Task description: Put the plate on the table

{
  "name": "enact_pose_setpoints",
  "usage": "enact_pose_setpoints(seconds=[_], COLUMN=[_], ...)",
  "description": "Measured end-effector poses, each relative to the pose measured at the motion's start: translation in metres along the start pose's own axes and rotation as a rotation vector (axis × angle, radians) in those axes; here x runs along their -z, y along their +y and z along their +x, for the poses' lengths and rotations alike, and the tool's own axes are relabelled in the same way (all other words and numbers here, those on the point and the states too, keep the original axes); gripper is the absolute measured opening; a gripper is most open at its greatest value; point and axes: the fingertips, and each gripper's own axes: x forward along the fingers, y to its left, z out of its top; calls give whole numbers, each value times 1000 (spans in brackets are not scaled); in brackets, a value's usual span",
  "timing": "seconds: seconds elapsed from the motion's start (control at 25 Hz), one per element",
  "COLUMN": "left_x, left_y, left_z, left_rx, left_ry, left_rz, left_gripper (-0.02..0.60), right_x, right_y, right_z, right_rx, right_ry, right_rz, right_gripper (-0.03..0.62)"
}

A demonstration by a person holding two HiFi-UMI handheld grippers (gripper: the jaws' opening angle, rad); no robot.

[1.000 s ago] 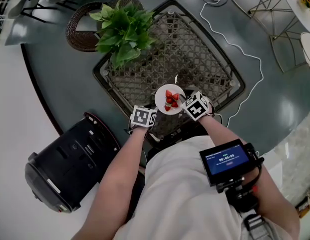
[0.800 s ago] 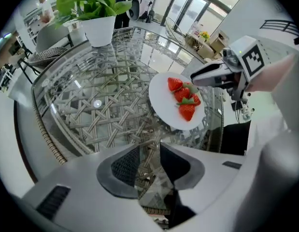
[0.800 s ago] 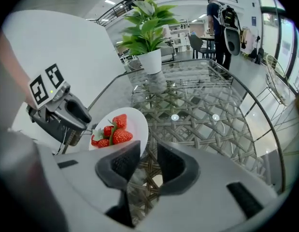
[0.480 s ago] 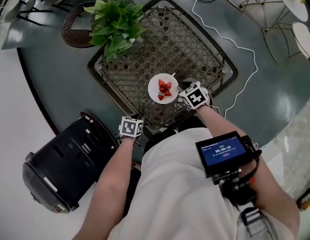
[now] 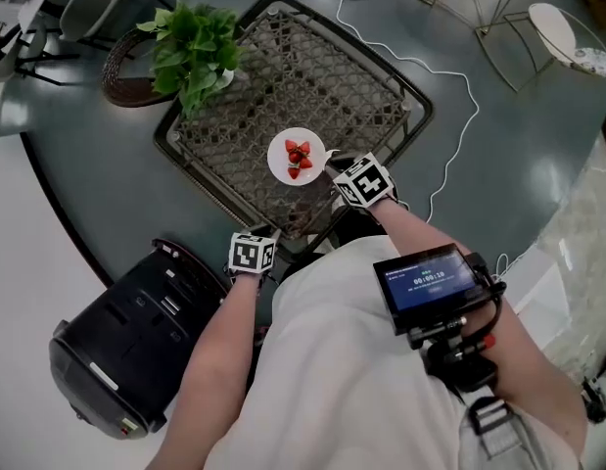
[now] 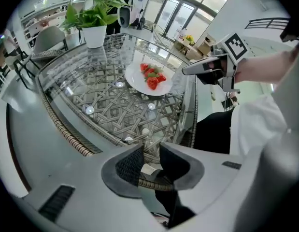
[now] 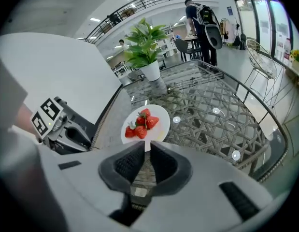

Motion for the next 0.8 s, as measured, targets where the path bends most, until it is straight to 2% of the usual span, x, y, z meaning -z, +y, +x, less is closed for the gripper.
enact_pose_setpoints(seconds=[0.08, 0.32, 0.44, 0.48, 0.68, 0.8], left_x=[5, 15, 16, 15, 41, 48], left_y=[-8, -17, -21, -22, -31, -40], left_z=[-3, -13, -23, -27, -41, -51], left_rx=[19, 58, 83, 93, 120, 137], left_ry=[-9, -50, -110, -134, -211, -289], left_rz=[27, 63, 58, 56, 47, 38], left_gripper=[107, 26, 5, 6, 5, 5], right_x=[5, 20, 27, 28, 42, 45], right_y=[9, 33, 48, 53, 83, 97], right_z=[-10, -37, -52, -56, -76, -90], right_rx=[0, 17, 19, 19, 2, -15], right_ry=[-24, -82, -108, -119, -165, -188], right_rz=[16, 78, 111, 116, 127, 103], right_gripper=[41, 41, 38, 3, 3, 3])
